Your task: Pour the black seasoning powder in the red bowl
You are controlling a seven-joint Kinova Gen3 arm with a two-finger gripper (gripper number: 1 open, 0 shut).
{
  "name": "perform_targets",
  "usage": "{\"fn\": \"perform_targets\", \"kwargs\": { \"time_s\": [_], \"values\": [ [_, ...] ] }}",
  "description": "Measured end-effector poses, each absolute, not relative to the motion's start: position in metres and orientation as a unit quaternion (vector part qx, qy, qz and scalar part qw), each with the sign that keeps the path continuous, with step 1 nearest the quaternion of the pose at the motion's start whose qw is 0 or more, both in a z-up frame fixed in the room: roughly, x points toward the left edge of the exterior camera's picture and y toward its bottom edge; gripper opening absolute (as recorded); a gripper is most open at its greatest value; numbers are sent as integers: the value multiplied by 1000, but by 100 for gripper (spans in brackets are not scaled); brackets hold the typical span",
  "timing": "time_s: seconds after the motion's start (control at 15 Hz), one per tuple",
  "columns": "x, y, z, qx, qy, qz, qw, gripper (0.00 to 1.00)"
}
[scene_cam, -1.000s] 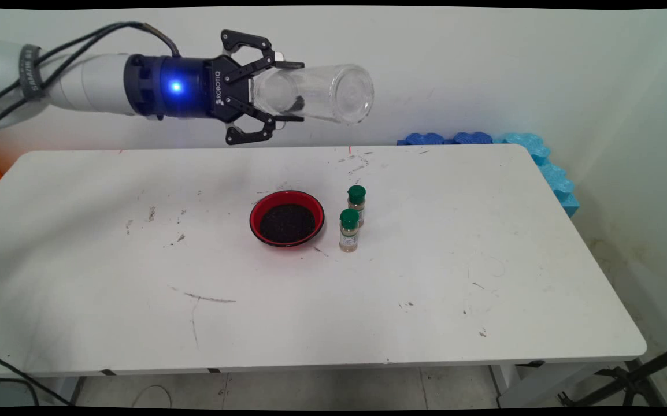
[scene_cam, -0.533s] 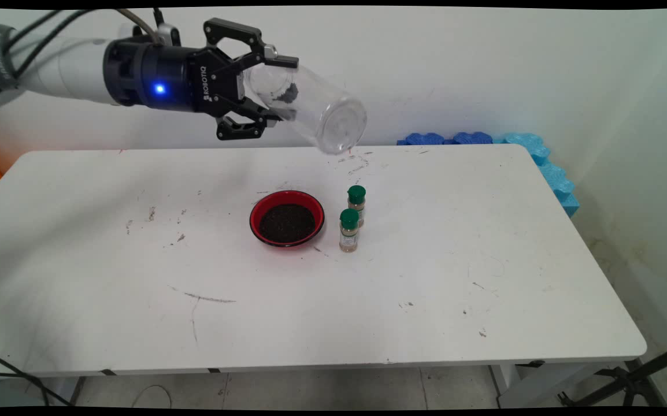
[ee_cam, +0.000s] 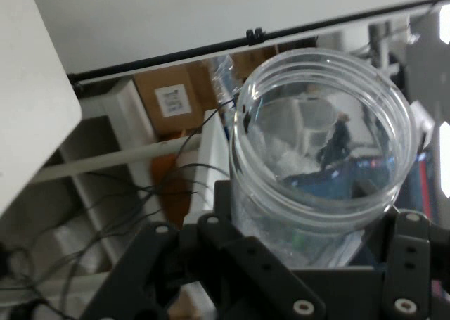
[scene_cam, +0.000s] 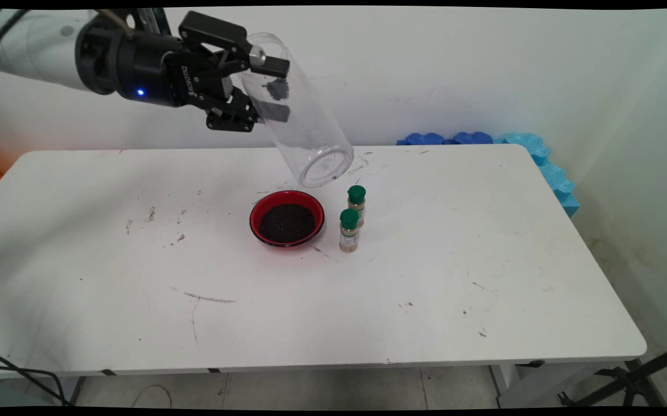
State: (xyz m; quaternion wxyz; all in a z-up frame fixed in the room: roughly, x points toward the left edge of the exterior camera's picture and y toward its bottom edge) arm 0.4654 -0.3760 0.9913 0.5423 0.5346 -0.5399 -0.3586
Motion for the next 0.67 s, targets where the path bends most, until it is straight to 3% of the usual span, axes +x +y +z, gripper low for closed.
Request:
{"fn": "perform_targets", "kwargs": {
  "time_s": [0.67],
  "values": [
    [457,-357,1017,424,-669,-236,564,0]
  ]
}}
